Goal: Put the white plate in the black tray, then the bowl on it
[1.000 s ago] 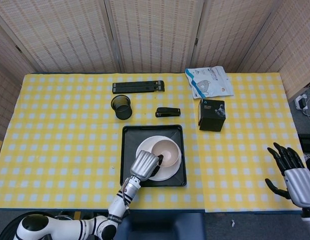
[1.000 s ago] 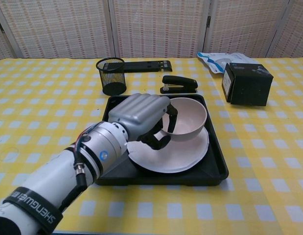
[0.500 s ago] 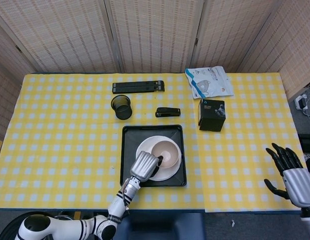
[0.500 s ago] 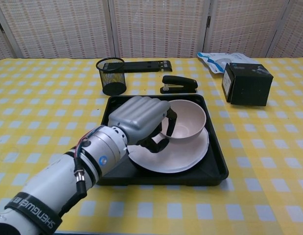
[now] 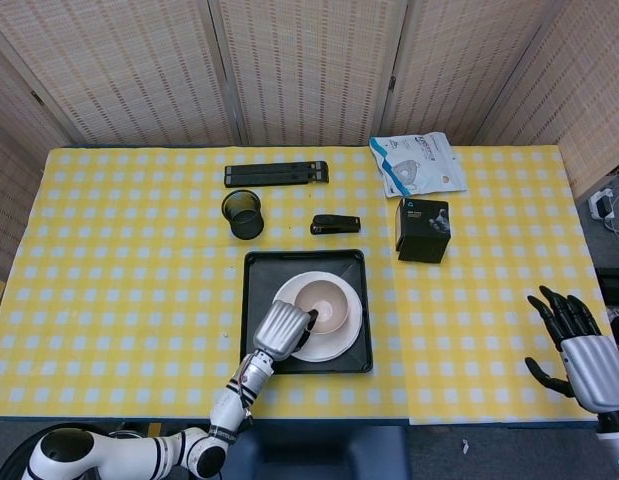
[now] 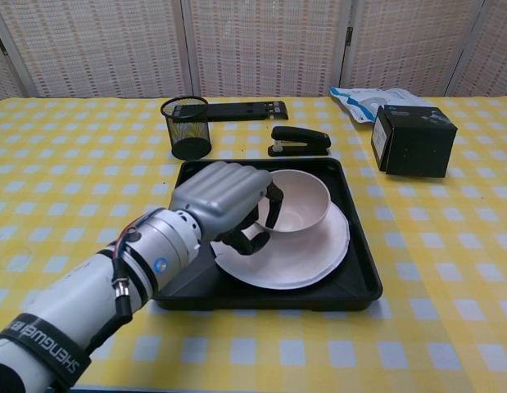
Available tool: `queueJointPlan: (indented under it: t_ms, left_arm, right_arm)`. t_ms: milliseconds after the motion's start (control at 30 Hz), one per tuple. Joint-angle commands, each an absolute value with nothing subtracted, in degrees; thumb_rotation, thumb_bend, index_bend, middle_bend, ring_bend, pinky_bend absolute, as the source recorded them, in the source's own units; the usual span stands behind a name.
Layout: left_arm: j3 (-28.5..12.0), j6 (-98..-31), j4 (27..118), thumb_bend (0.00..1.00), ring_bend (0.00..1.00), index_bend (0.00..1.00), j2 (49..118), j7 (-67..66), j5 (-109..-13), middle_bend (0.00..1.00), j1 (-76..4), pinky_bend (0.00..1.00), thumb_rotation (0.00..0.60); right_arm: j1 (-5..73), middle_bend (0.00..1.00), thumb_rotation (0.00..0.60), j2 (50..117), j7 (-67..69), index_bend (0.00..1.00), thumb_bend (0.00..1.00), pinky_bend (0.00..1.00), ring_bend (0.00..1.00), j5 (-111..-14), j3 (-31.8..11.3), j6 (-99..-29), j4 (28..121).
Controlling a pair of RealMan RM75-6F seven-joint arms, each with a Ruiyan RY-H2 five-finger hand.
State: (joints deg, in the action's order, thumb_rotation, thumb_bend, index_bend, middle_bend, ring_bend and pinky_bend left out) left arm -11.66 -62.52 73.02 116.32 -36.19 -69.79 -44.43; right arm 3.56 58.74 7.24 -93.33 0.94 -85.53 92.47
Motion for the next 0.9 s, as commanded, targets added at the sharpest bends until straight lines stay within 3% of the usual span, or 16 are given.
queueJointPlan:
  t_ms: [33,367,600,900]
  left_arm:
    - [-11.6,-62.4,73.4,0.66,1.0,0.62,116.0,-36.1,-69.7,1.0,-44.3,1.0,0.6]
    - [-10.8,-62.8,75.6,0.44,1.0,0.37,114.9,-36.8,-70.1,1.0,-43.9,1.0,0.6]
    - [-10.7,-65.1,78.3,0.34,1.0,0.27,113.4,-37.7,-71.8,1.0,-43.4,1.0,0.6]
    - [-11.2,-71.7,88.9,0.29,1.0,0.21,104.0,-39.4,-75.3,1.0,-40.1,1.0,0.6]
  right_arm:
    - [3.6,0.0,0.6,58.8,7.1,0.0,0.34,0.0,0.0,-93.3,0.9,-85.5,92.5]
    - [3.4,0.0,0.6,58.8,6.9,0.0,0.34,0.0,0.0,-93.2,0.9,-85.8,92.7]
    - [3.3,0.0,0.6,58.7,7.1,0.0,0.34,0.0,0.0,-93.6,1.0,-86.0,92.6]
    - [3.1,0.0,0.6,58.9,6.5,0.0,0.34,0.0,0.0,-94.2,1.2,-86.4,92.7]
